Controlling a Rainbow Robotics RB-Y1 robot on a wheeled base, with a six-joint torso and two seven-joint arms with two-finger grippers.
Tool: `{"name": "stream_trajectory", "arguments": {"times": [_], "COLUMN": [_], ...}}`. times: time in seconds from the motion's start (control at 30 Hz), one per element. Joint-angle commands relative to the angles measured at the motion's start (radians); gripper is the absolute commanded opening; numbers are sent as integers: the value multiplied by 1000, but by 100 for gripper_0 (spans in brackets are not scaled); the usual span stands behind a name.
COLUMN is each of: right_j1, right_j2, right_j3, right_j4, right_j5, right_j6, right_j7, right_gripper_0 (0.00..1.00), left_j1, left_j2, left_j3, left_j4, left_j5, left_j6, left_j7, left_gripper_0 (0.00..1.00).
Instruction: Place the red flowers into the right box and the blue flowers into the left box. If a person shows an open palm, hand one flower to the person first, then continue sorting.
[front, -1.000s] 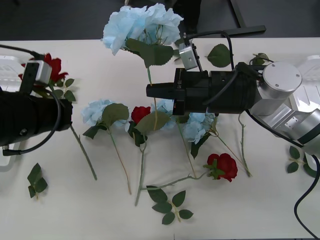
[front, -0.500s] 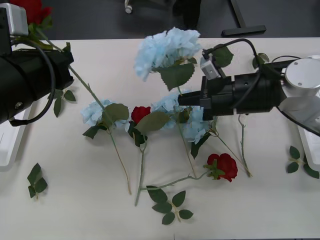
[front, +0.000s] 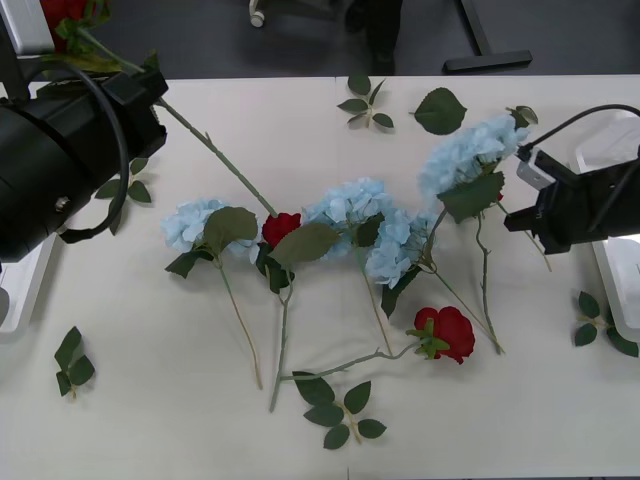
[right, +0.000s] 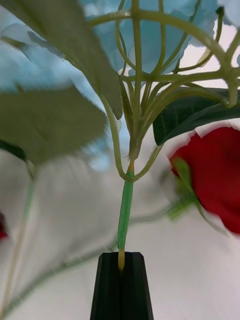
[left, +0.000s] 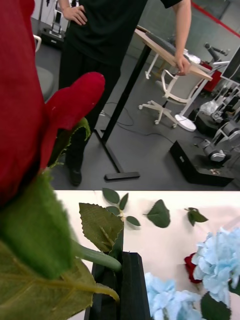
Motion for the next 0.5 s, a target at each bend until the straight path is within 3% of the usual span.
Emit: {"name": "stream_trajectory", "arguments": {"times": [0.03,0.33,0.4,0.47,0.5], "right_j1": [5,8,12,16,16], "right_j2": [-21,-11,-11,-11,-11], "right_j3": [-20,-13,-13,-13,-12], "right_j4": [81,84,82,81,81], "right_j5": [102,171,170,168,163], "right_j6": [-4,8,11,13,14], "right_j7": [-9,-9,-9,-9,-9], "right_gripper_0": [0,1,31,52,59], "left_j1": [-5,-131,-173,-210,-222], "left_j2": [-72,-190,-218,-242,-255], "left_j3": [-75,-267,-296,-328,-345], "left_j4": [-36,52,90,131,150], "left_j5": [-28,-107,-118,-137,-152], "left_j6": [-31,-31,-31,-31,-31], "left_j7": [-50,-49,-49,-50,-50], "left_gripper_0": [0,0,0,0,0]}}
